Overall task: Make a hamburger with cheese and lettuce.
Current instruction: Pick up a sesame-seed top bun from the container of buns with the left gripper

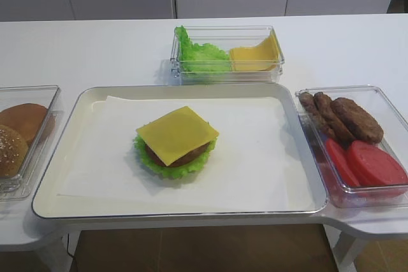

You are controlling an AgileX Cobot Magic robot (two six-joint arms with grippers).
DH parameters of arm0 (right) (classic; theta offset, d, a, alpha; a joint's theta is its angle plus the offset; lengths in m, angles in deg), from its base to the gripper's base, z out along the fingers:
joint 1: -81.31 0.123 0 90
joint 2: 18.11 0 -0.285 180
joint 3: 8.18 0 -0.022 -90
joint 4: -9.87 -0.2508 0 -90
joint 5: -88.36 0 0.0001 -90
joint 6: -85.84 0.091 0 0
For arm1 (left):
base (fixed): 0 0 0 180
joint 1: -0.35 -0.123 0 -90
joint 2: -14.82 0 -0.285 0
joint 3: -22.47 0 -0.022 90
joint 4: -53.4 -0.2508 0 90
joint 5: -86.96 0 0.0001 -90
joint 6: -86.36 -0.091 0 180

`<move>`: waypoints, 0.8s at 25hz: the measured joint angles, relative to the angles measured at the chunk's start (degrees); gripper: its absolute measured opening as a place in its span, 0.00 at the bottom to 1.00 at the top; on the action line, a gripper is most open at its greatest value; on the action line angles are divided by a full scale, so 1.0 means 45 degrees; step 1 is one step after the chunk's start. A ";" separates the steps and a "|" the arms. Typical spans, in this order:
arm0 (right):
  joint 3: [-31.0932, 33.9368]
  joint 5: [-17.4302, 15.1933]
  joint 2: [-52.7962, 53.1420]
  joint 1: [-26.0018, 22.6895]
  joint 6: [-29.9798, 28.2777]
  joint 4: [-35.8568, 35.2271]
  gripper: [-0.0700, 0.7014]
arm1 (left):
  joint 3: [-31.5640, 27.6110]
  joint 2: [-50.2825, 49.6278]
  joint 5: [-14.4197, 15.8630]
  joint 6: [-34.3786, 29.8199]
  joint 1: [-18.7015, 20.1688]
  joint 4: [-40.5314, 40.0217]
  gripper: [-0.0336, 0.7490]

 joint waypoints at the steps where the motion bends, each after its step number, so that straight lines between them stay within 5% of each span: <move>1: 0.0000 0.0000 0.0000 0.0000 0.0000 0.0000 0.28 | 0.0255 -0.0145 0.0170 0.0143 0.0000 -0.0201 0.71; 13: 0.0000 0.0000 0.0000 0.0000 0.0000 -0.0008 0.28 | 0.2263 -0.6126 0.0414 0.1902 0.0000 -0.1125 0.70; 20: 0.0000 0.0000 0.0000 0.0000 0.0000 -0.0008 0.28 | 0.3524 -1.0296 -0.0410 0.2006 0.0000 -0.1446 0.70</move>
